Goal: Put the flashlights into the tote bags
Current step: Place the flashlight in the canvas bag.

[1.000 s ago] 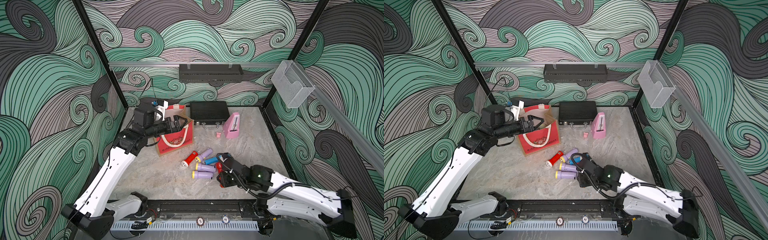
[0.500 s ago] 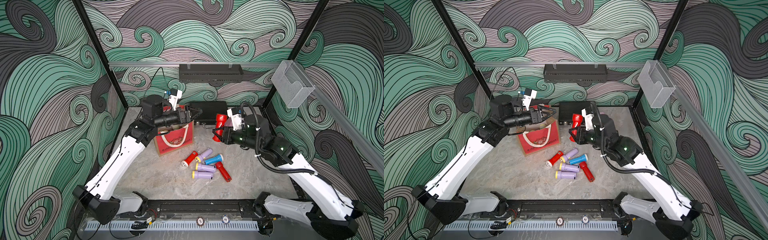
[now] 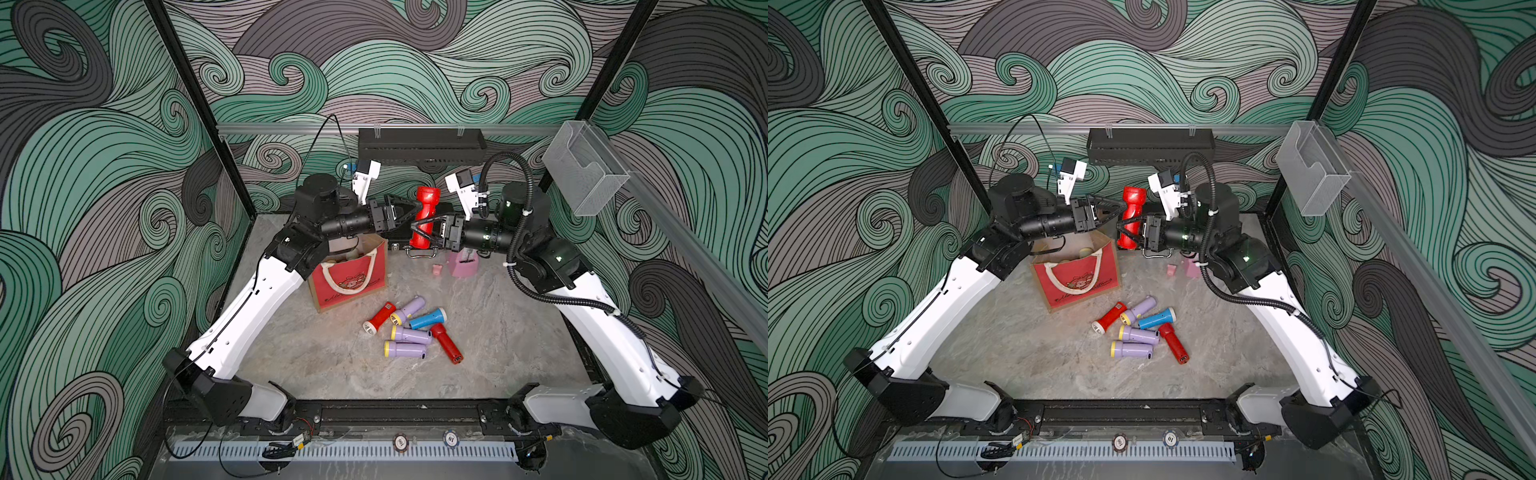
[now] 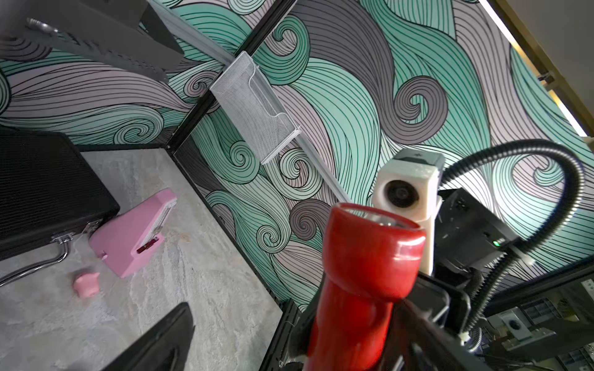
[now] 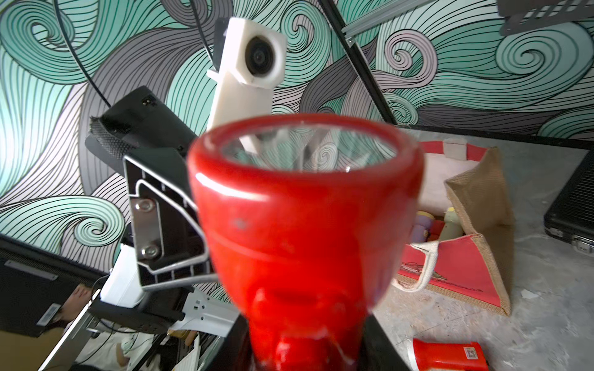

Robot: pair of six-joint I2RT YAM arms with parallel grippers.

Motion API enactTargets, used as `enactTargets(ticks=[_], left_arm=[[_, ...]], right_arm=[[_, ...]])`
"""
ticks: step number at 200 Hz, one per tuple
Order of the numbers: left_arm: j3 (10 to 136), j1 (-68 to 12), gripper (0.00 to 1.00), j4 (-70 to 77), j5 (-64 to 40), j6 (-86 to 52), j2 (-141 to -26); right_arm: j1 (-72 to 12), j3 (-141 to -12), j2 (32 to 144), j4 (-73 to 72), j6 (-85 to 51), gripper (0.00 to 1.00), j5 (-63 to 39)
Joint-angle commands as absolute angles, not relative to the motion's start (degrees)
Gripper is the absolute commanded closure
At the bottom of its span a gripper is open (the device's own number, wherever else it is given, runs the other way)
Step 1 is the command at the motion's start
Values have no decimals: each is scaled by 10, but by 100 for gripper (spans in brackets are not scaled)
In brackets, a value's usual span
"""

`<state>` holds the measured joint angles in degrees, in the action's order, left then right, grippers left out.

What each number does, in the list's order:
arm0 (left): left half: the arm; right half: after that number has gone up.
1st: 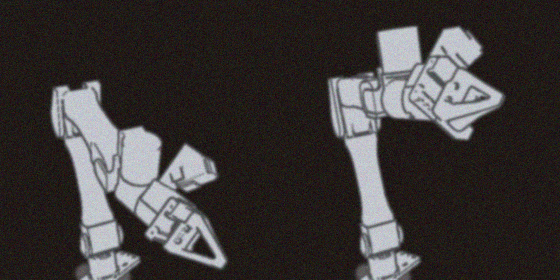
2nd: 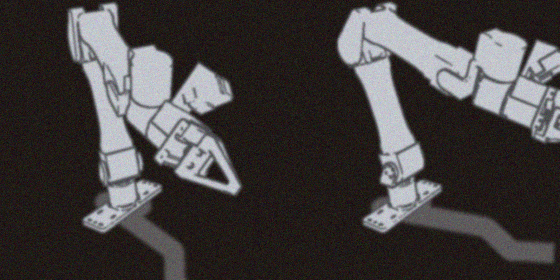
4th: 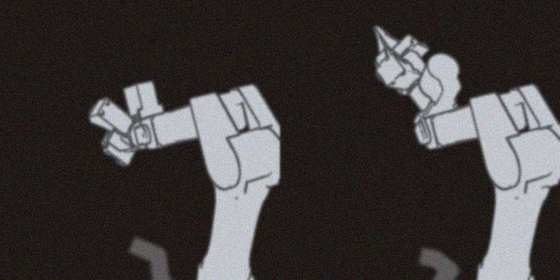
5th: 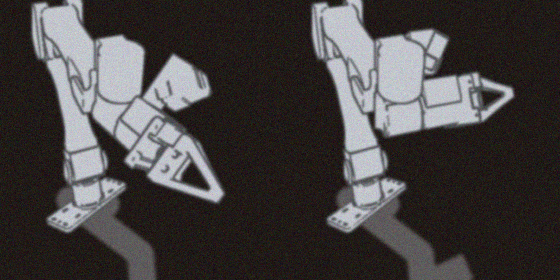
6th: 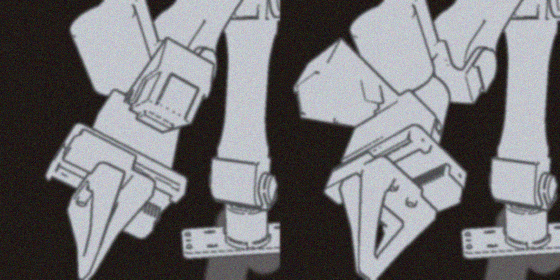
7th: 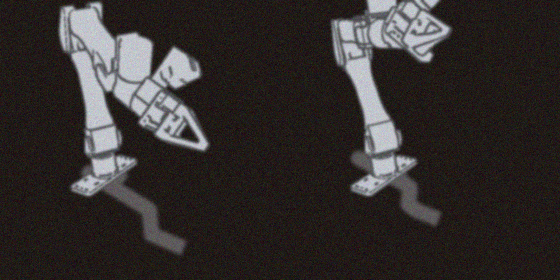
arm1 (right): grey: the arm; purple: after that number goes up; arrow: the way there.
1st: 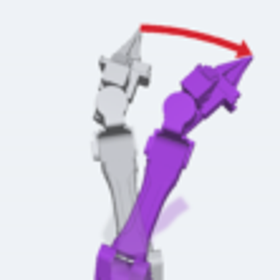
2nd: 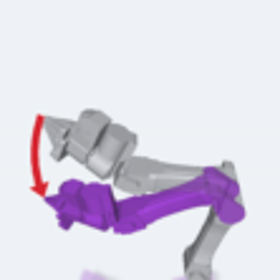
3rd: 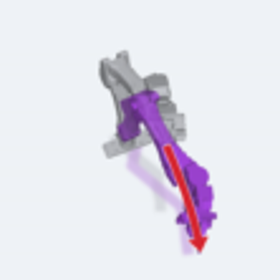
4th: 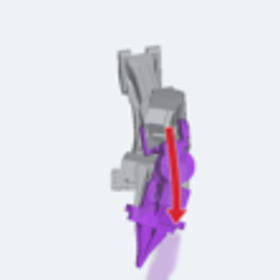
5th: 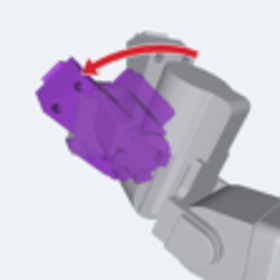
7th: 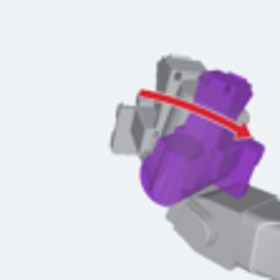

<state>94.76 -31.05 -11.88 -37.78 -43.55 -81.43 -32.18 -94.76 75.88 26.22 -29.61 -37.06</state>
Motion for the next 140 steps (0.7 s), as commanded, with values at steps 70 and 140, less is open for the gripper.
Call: enactTargets(ticks=[70,140], left_arm=[[1008,-324,12,-92,-399,-446,-856],[1009,-326,29,-88,-405,-453,-865]], right_arm=[[-323,-961,768,229,-283,100,-439],[-323,-980,785,264,-257,100,-425]])
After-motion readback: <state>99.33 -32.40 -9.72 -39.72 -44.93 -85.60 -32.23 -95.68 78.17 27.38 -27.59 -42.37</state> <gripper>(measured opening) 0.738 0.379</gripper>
